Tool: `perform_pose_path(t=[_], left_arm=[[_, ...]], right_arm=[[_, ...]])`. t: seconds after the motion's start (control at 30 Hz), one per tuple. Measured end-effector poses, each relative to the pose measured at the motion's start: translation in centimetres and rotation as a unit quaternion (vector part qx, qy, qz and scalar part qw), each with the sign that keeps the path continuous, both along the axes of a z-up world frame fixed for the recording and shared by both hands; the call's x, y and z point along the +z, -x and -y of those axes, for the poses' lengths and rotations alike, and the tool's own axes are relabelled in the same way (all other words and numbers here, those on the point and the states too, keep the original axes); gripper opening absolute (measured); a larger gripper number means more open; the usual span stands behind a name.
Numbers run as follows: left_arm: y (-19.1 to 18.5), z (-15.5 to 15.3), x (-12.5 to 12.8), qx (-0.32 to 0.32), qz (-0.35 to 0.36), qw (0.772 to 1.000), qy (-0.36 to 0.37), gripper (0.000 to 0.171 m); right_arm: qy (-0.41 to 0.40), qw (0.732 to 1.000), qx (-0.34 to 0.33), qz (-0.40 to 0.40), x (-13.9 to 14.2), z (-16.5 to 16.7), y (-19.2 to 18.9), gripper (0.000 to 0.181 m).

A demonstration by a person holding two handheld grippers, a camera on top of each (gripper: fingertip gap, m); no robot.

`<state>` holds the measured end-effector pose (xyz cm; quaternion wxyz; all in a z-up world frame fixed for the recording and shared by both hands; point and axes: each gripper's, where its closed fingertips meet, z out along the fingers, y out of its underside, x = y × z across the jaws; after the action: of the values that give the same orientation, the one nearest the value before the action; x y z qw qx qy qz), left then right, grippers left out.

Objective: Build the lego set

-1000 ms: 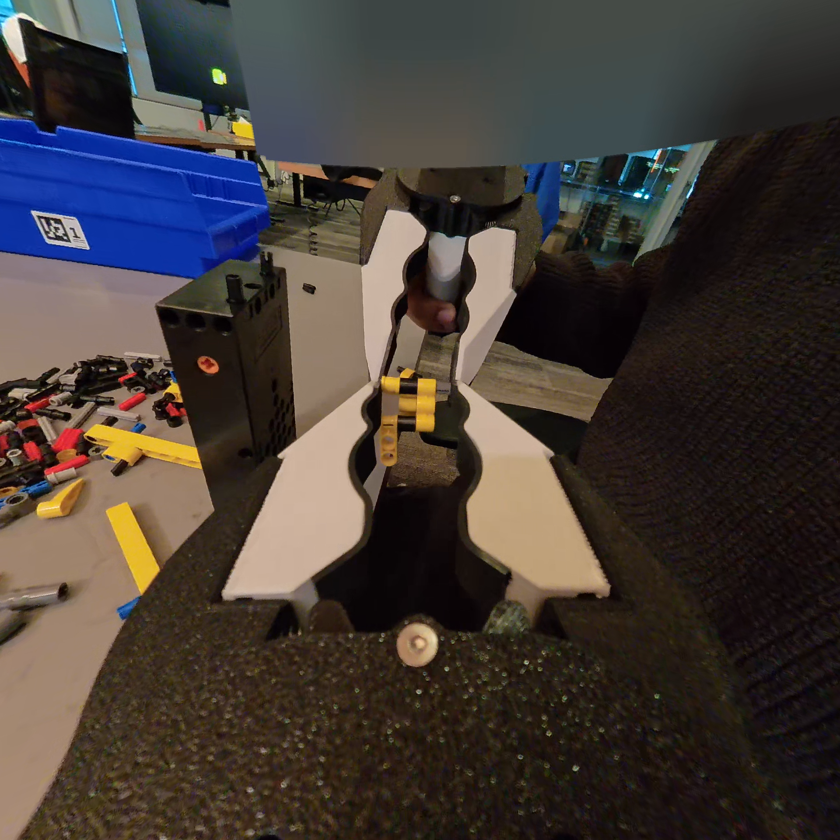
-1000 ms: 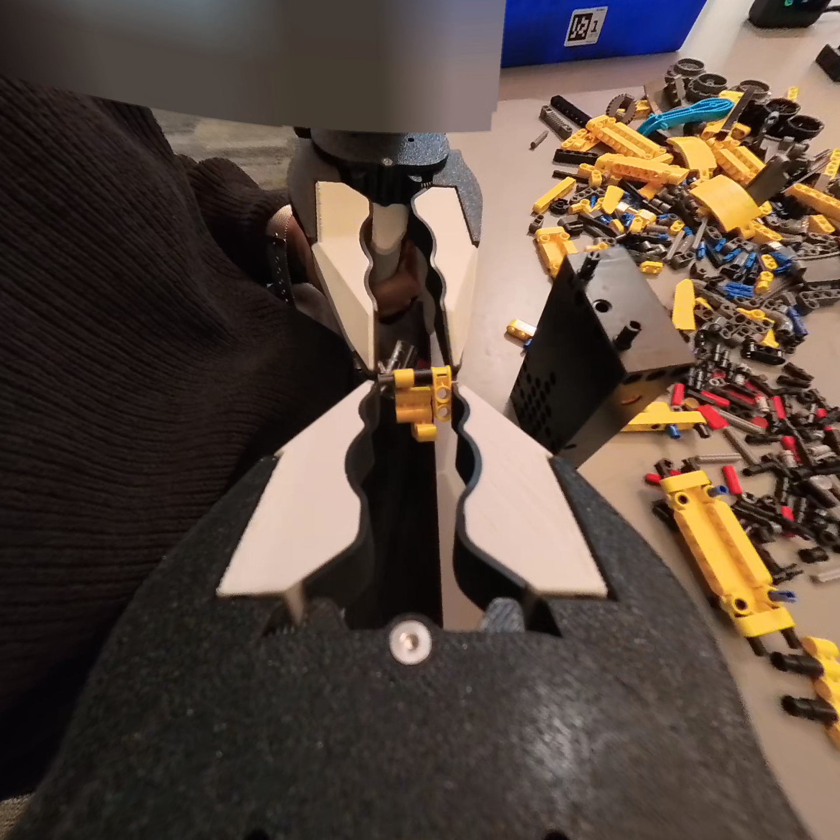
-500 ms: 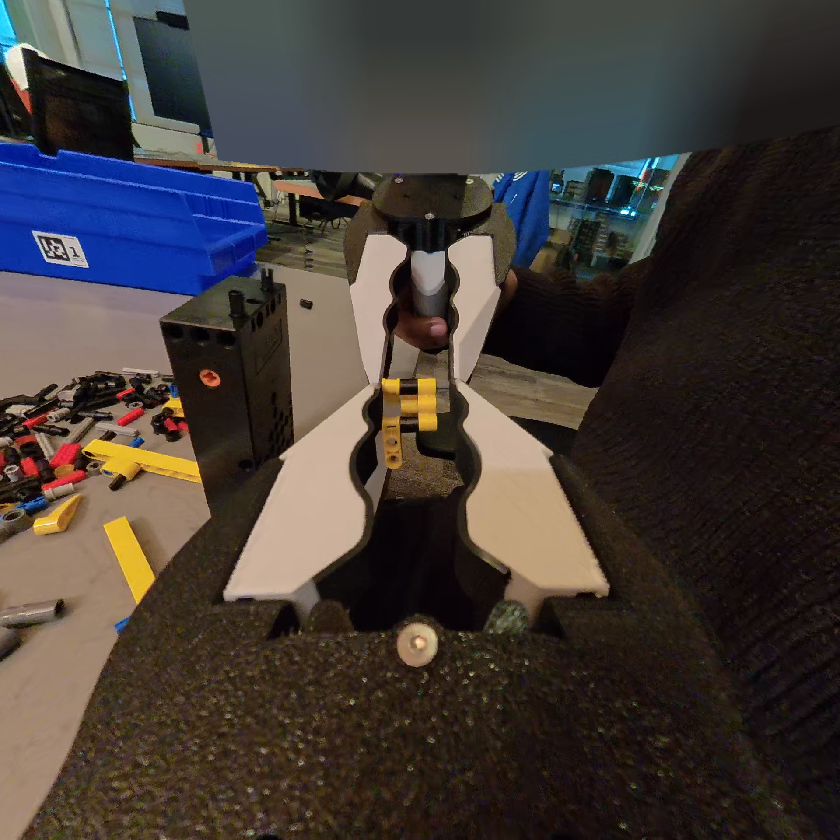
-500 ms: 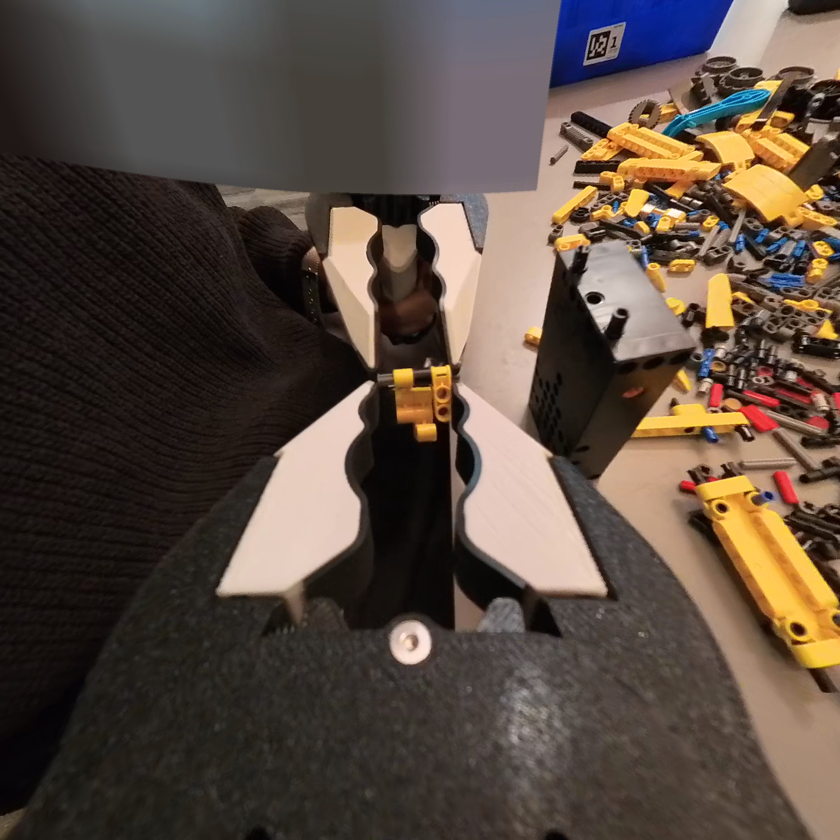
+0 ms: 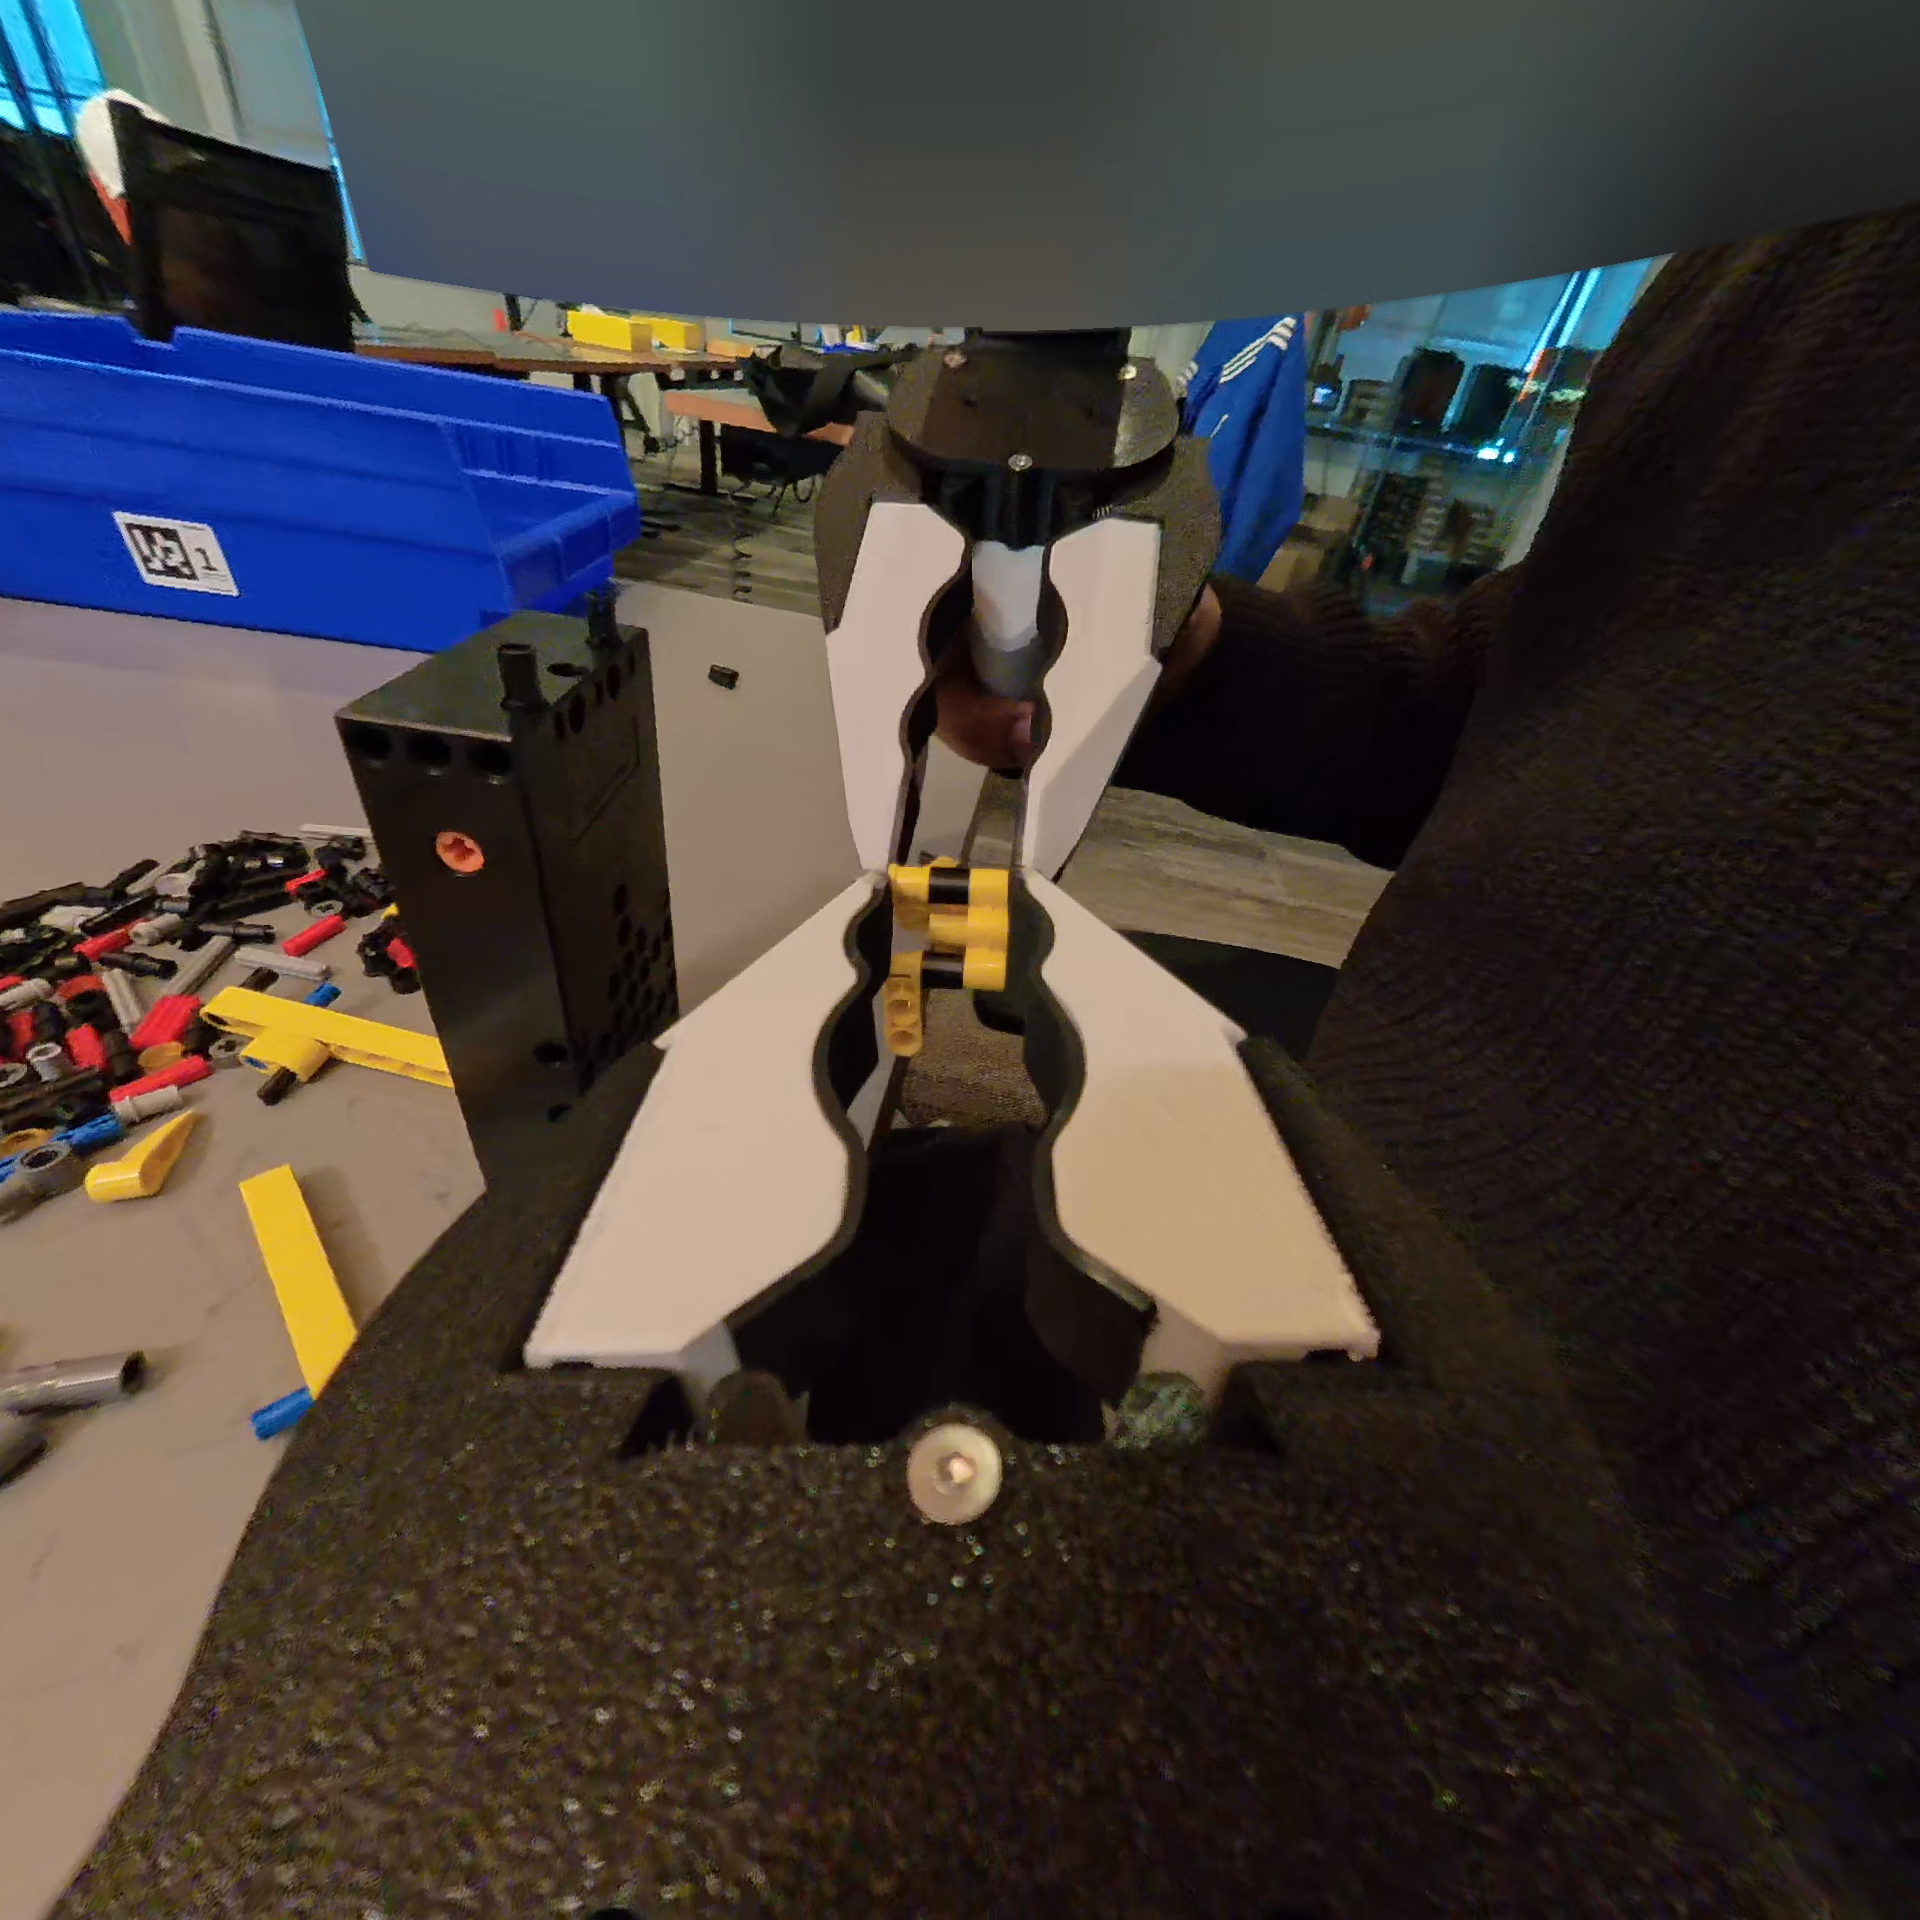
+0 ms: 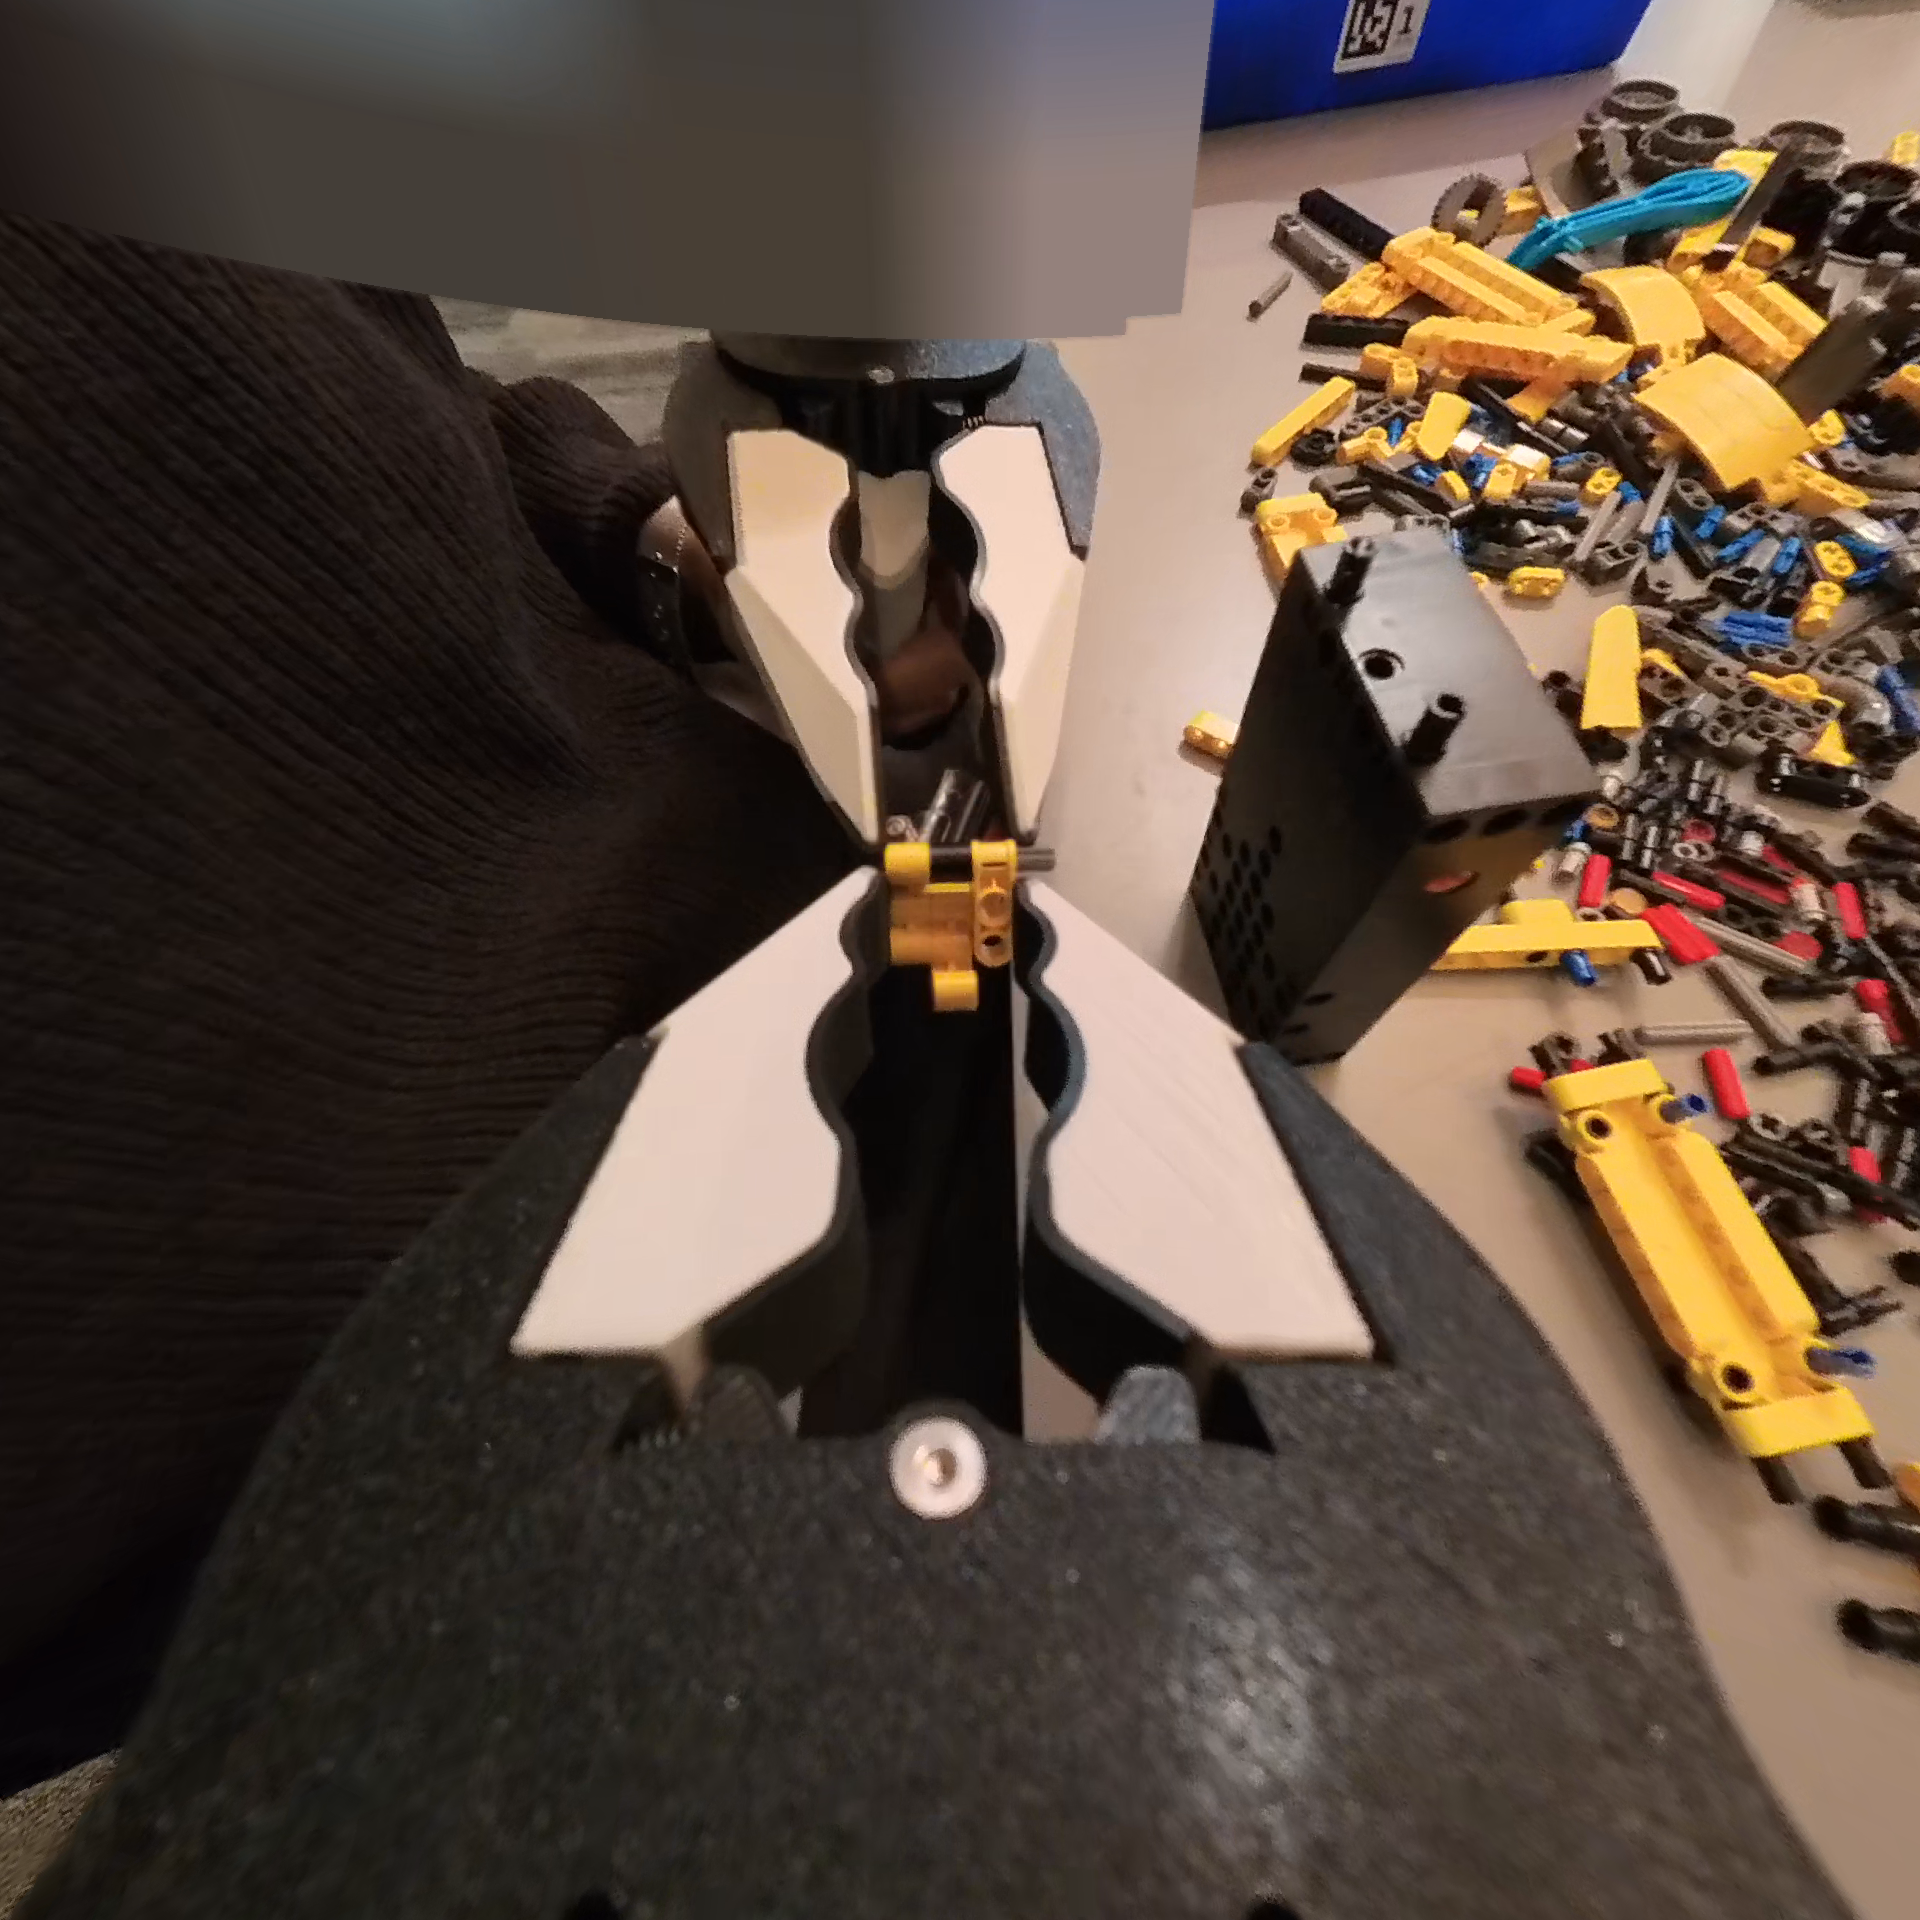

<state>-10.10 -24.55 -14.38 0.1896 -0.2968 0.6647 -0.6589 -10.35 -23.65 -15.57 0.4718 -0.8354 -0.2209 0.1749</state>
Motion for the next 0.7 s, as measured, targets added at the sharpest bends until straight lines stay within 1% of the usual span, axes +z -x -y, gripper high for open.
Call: perform_pose_path(t=[0.13,0.23,0.27,0.33,0.4,0.43,0.6,0.7], left_arm=[[-0.2,-0.1,0.3,0.008,0.005,1.000,-0.003,0.021],[-0.6,-0.4,1.3,0.021,0.017,0.999,0.022,0.023],[-0.8,-0.6,1.5,0.026,0.017,0.999,0.036,0.028],[-1.3,-1.2,1.8,0.036,0.004,0.997,0.065,0.046],[-0.9,-1.3,2.2,0.019,-0.001,0.995,0.097,0.057],[-0.7,-1.2,2.3,0.009,-0.007,0.994,0.113,0.059],[-0.2,-0.4,3.0,-0.037,-0.034,0.982,0.183,0.060],[-0.1,-0.1,3.4,-0.046,-0.039,0.977,0.204,0.057]], right_arm=[[-0.007,1.000,-0.004,-0.011,0.3,-0.1,-0.2,0.022],[-0.021,0.999,-0.013,-0.035,1.0,-0.2,-0.6,0.023],[-0.028,0.998,-0.014,-0.047,1.4,-0.2,-0.6,0.022],[-0.042,0.997,-0.022,-0.053,1.8,-0.2,-0.8,0.023],[-0.056,0.996,-0.026,-0.058,2.2,-0.1,-0.9,0.023],[-0.064,0.995,-0.027,-0.066,2.6,0.0,-0.9,0.023],[-0.114,0.986,-0.023,-0.119,5.0,0.3,-0.5,0.023],[-0.123,0.984,-0.022,-0.127,5.5,0.2,-0.2,0.023]])
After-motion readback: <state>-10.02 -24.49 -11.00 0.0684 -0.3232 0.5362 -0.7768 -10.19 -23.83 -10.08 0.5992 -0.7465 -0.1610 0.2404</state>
